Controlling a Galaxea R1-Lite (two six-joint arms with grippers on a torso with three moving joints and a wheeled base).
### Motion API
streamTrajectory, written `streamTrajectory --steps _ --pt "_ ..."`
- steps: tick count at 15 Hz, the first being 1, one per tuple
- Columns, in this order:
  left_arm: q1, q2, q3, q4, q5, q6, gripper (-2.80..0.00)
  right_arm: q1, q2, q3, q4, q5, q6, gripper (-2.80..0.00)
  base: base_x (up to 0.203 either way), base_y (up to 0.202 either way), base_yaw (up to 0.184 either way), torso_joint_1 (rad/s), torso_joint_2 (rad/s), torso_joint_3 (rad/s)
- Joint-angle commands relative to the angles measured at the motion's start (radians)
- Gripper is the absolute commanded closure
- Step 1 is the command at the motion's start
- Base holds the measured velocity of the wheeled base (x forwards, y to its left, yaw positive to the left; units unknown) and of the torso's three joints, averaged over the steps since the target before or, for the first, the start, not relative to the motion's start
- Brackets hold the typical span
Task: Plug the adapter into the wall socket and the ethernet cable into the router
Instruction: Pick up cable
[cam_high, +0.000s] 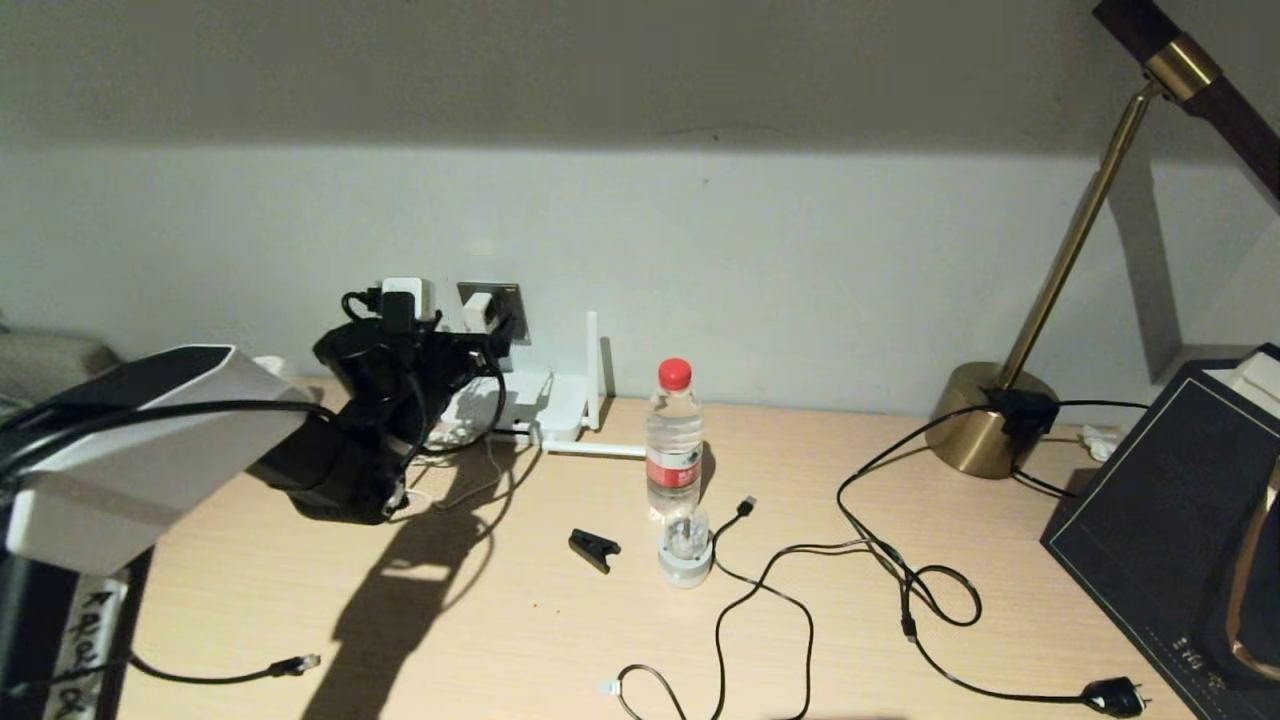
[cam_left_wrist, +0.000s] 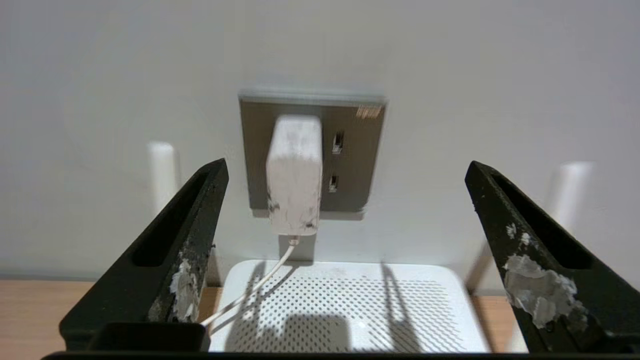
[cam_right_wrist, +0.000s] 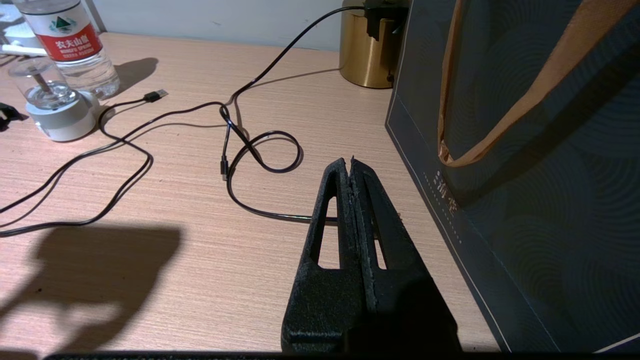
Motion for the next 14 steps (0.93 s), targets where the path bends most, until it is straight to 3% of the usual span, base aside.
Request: streamTrajectory --steps 1,5,8,10,11,12,14 --pt "-0.018 -0.195 0.153 -0.032 0.0 0.0 -2.8 0.001 0.002 0.005 0.0 0.0 -0.001 0.0 0.0 0.0 0.0 0.0 0.0 0.0" --pt "-0.048 -0.49 0.407 -0.043 -0.001 0.031 -2.8 -0.001 0.002 0.005 0.0 0.0 -0.001 0.0 0.0 0.0 0.0 0.0 0.0 0.0" --pt "0.002 -0.714 0.666 0.022 -0.07 0.148 -2.8 -0.001 0.002 0.005 0.0 0.0 -0.001 0.0 0.0 0.0 0.0 0.0 0.0 0.0" --pt "0.141 -0.847 0.791 0.175 -0.197 0.256 -2.8 0.001 0.002 0.005 0.0 0.0 -0.001 0.0 0.0 0.0 0.0 0.0 0.0 0.0" --pt "0.222 -0.893 0.823 0.292 -0.275 0.339 -2.8 -0.001 0.002 0.005 0.0 0.0 -0.001 0.0 0.0 0.0 0.0 0.0 0.0 0.0" --pt "0.296 -0.929 0.839 0.43 -0.331 0.448 -2.8 0.001 0.002 0.005 0.0 0.0 -0.001 0.0 0.0 0.0 0.0 0.0 0.0 0.0" --pt "0.426 -0.959 0.85 0.678 -0.379 0.676 -2.8 -0.001 0.002 0.005 0.0 0.0 -0.001 0.0 0.0 0.0 0.0 0.0 0.0 0.0"
